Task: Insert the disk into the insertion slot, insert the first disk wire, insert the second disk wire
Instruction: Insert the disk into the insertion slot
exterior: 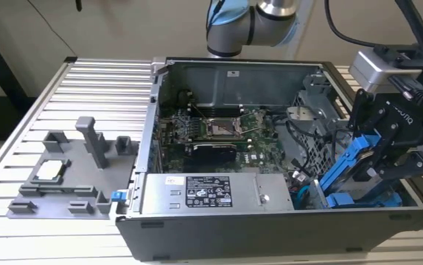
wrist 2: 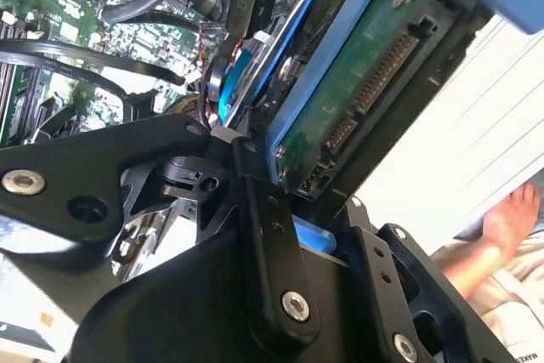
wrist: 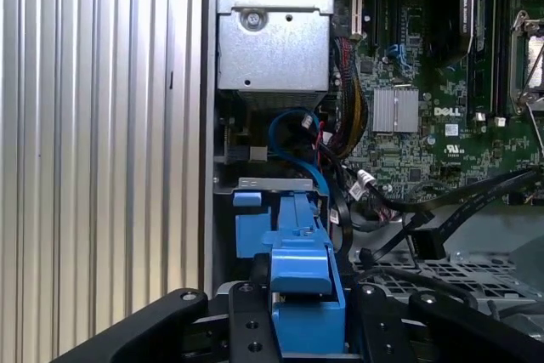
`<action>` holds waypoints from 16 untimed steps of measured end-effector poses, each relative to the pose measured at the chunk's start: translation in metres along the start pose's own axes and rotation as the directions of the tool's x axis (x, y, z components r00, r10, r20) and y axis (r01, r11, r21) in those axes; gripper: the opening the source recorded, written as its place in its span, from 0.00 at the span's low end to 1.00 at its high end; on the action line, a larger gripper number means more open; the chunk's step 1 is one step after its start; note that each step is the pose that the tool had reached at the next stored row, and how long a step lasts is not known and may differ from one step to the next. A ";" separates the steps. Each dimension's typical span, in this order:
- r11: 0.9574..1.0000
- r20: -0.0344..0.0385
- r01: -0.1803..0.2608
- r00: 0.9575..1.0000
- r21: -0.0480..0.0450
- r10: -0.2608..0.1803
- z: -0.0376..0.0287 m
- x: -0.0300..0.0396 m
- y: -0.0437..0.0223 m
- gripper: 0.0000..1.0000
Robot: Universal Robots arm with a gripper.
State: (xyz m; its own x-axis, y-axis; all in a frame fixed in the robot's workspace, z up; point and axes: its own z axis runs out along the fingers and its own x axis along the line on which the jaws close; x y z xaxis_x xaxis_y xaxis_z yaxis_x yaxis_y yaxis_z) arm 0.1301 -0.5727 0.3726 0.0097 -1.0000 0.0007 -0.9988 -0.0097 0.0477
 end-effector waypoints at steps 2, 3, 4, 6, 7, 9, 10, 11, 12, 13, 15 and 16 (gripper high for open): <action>1.000 0.000 0.000 1.000 0.000 0.000 0.0000 -0.0001 0.0000 0.41; 1.000 0.000 0.000 1.000 0.000 0.000 0.0000 -0.0002 0.0000 0.41; 1.000 0.000 0.000 1.000 0.000 0.000 0.0000 -0.0003 0.0000 0.38; 1.000 0.000 0.000 1.000 0.000 0.000 0.0000 -0.0004 0.0000 0.32; 1.000 0.000 0.000 1.000 0.000 0.000 0.0000 -0.0005 0.0000 0.32; 1.000 0.000 0.000 1.000 0.000 0.000 0.0000 -0.0007 0.0000 0.32; 1.000 0.000 -0.001 1.000 0.000 0.001 0.0001 -0.0011 0.0000 0.32; 1.000 0.001 -0.003 1.000 0.001 0.003 0.0003 -0.0015 0.0001 0.32; 1.000 0.002 -0.005 1.000 0.001 0.005 0.0005 -0.0018 0.0002 0.32; 1.000 0.002 -0.007 1.000 0.002 0.007 0.0007 -0.0022 0.0004 0.32; 1.000 0.005 -0.011 1.000 0.002 0.011 0.0009 -0.0029 0.0010 0.32; 1.000 0.006 -0.011 1.000 0.002 0.011 0.0009 -0.0029 0.0010 0.32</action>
State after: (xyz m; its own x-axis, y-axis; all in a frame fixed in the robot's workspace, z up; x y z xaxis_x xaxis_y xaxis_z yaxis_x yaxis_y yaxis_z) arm 0.1291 -0.5698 0.3717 -0.0012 -1.0000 -0.0050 -0.9990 0.0009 0.0453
